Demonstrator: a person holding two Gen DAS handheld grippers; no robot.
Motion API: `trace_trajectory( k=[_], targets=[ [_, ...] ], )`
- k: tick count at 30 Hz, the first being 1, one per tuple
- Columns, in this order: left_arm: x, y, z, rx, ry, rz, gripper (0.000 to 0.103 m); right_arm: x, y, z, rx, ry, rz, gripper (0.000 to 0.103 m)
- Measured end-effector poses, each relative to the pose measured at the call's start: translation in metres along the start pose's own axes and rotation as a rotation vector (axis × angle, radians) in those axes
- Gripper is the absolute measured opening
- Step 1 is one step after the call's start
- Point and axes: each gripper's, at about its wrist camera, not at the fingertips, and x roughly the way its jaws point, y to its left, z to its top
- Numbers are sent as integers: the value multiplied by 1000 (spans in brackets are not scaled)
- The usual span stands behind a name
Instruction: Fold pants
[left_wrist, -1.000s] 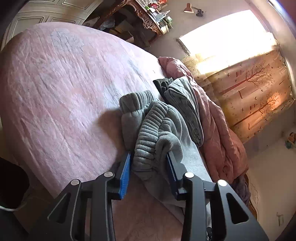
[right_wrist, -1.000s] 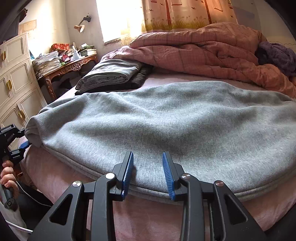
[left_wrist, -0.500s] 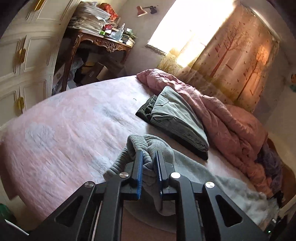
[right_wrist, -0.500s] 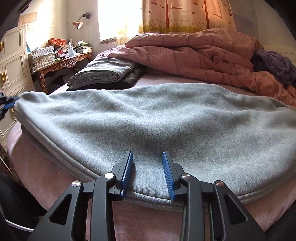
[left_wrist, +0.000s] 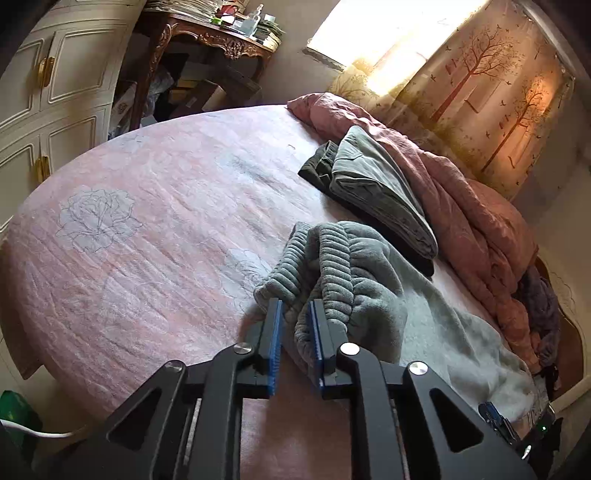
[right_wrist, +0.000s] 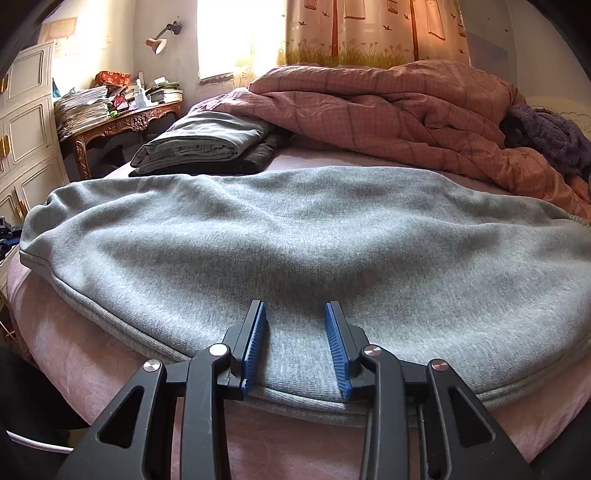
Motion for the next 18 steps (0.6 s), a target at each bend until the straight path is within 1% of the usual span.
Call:
trace_trajectory(
  k=[1, 2, 5, 7, 8, 10, 12, 13, 14, 16, 17, 18],
  targets=[
    [0, -3, 2, 13, 5, -14, 29, 0, -1, 0, 2, 0, 2, 35],
    [0, -5, 3, 23, 12, -29, 36, 0, -1, 0, 3, 0, 2, 35],
    [5, -5, 10, 22, 37, -78, 38, 0, -1, 0, -4, -3, -4, 35],
    [13, -1, 18, 7, 72, -100, 38, 0, 0, 0, -11, -6, -12, 35],
    [18, 2, 21, -11, 93, -122, 38, 0, 0, 0, -15, -7, -14, 35],
    [19, 8, 23, -51, 110, -192, 38, 0, 1, -1, -18, -9, -17, 35],
    [14, 9, 25, -55, 101, -259, 38, -1, 2, -1, -21, -11, -17, 35],
    [11, 8, 26, -50, 97, -274, 38, 0, 2, -1, -23, -11, -18, 35],
    [9, 6, 28, -41, 94, -268, 38, 0, 2, -1, -24, -12, -20, 35],
    [6, 2, 31, -17, 86, -229, 38, 0, 3, -2, -27, -14, -23, 35],
    [4, 2, 32, -14, 81, -216, 41, 0, 3, -2, -31, -16, -26, 35],
    [2, 4, 33, -17, 74, -221, 45, -1, 5, -2, -36, -18, -29, 35]
  ],
)
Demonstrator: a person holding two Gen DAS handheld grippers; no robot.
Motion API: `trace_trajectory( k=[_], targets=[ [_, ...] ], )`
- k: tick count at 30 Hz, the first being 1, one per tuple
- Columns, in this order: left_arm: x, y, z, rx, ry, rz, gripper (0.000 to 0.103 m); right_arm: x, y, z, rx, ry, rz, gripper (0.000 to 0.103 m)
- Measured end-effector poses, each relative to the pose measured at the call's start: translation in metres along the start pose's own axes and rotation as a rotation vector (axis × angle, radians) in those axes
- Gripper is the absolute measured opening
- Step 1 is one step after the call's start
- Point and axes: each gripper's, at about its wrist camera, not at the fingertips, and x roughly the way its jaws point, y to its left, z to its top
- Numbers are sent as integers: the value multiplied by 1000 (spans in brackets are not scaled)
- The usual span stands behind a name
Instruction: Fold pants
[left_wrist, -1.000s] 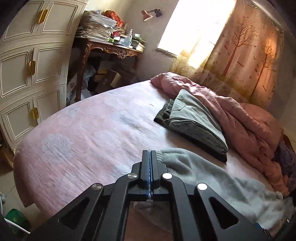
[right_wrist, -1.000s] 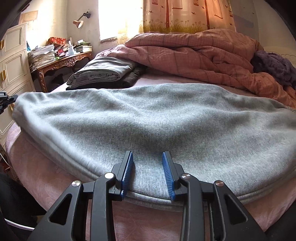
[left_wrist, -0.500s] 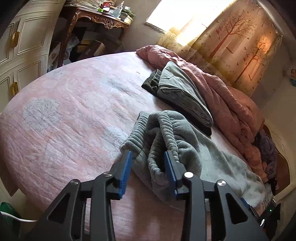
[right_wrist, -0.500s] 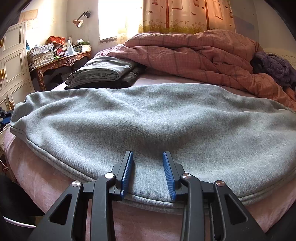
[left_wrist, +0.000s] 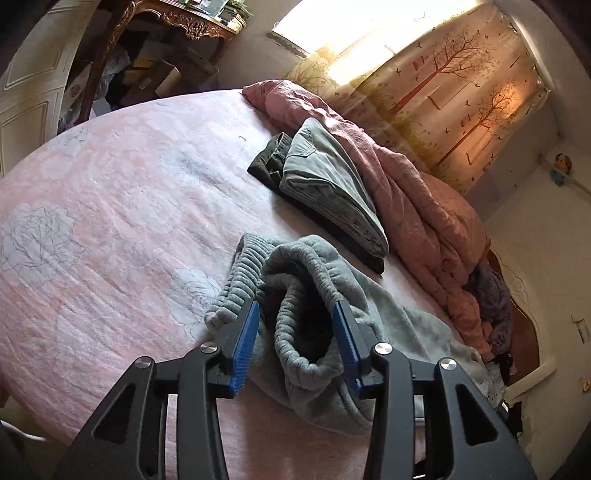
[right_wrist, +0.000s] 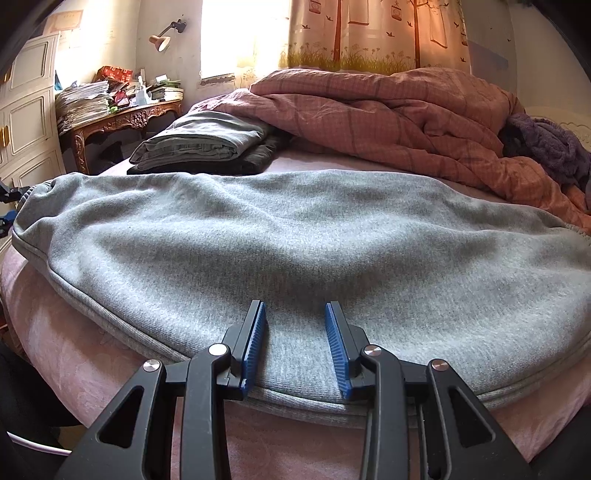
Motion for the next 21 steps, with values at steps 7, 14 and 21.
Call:
trace_trajectory(
  k=[7, 14, 21],
  targets=[
    [9, 2, -6, 44, 71, -30, 55, 0, 1, 0, 0, -5, -2, 35],
    [36, 12, -8, -6, 182, -63, 16, 0, 1, 0, -4, -7, -4, 35],
    [36, 7, -8, 16, 186, -41, 10, 0, 2, -1, -8, -8, -6, 35]
  ],
)
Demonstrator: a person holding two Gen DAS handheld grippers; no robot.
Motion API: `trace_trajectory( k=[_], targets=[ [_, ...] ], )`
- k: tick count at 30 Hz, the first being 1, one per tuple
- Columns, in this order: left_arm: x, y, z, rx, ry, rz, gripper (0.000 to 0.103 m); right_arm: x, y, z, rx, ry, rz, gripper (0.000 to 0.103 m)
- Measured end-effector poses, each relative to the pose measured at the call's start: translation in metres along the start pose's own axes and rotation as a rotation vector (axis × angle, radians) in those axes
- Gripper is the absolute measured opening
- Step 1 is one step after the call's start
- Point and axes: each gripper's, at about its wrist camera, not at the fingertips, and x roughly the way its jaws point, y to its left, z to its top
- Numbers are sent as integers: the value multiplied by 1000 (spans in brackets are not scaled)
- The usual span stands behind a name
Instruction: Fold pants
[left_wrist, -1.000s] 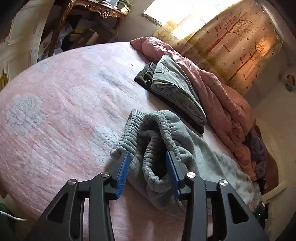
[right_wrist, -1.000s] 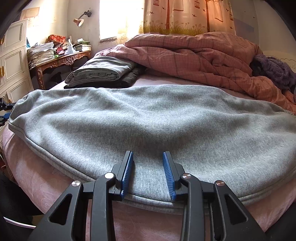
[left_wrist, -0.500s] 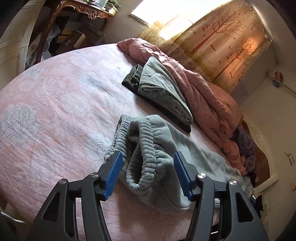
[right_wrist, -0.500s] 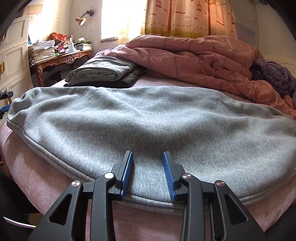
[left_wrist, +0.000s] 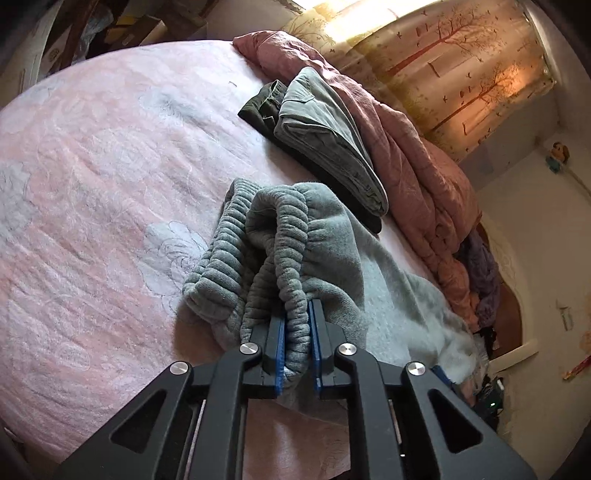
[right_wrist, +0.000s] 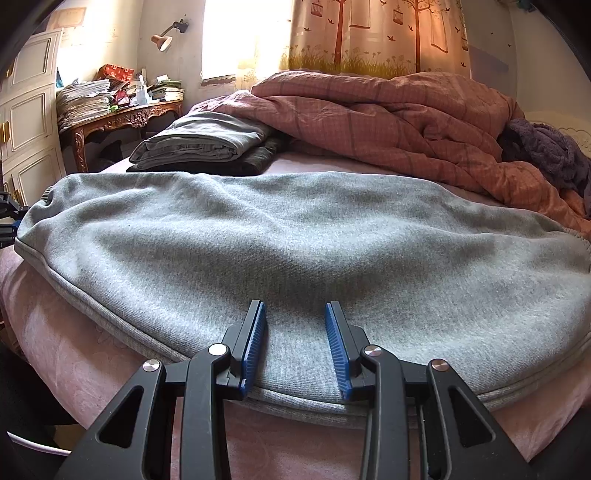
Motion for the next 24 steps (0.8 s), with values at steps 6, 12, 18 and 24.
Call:
trace_trajectory(
  k=[6, 12, 18, 24],
  targets=[
    [-36, -38, 37, 222, -127, 95, 9, 0, 3, 0, -20, -4, -19, 35],
    [-44, -28, 59, 426, -116, -113, 9, 1, 3, 0, -11, -9, -28, 35],
    [-16, 8, 59, 456, 52, -135, 9, 2, 8, 0, -45, -8, -58, 36],
    [-4, 10, 44, 503, 96, 59, 27, 4, 16, 3, -40, -7, -106, 36]
  ],
)
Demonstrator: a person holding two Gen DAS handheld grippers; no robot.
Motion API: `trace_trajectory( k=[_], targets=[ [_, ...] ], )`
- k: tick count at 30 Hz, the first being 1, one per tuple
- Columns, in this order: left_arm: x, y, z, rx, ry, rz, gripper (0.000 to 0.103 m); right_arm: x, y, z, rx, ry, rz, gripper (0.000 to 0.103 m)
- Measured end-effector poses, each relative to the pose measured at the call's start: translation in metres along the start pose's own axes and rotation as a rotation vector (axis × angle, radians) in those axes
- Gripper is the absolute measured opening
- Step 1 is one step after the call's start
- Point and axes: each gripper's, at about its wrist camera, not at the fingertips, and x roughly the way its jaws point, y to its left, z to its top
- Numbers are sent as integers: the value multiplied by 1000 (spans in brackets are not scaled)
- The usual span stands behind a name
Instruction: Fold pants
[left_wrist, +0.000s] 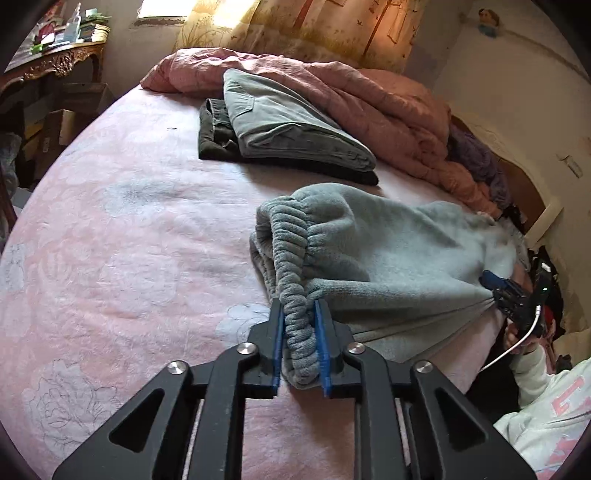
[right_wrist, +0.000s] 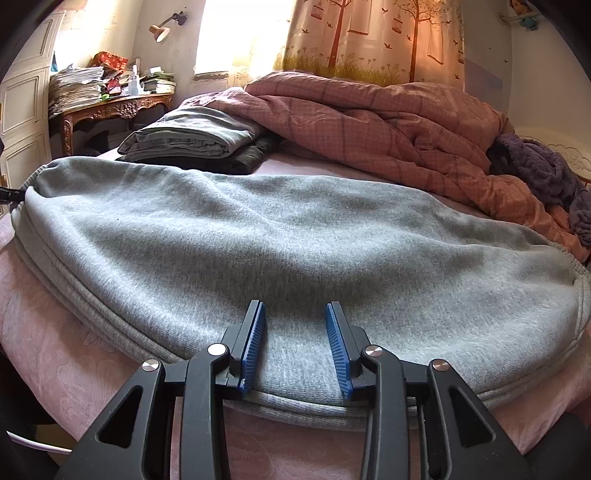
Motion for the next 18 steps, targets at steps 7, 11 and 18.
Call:
trace_trajectory(
  k=[7, 11, 18],
  targets=[
    [-35, -34, -7, 49, -182, 528, 77, -21, 15, 9, -36, -78, -33, 36],
    [-64, -69, -16, 17, -370, 610, 84, -36, 15, 20, -12, -132, -6, 46],
    [-63, -148, -11, -97, -483, 450, 89, -43, 16, 34, 54, -133, 4, 58]
  ],
)
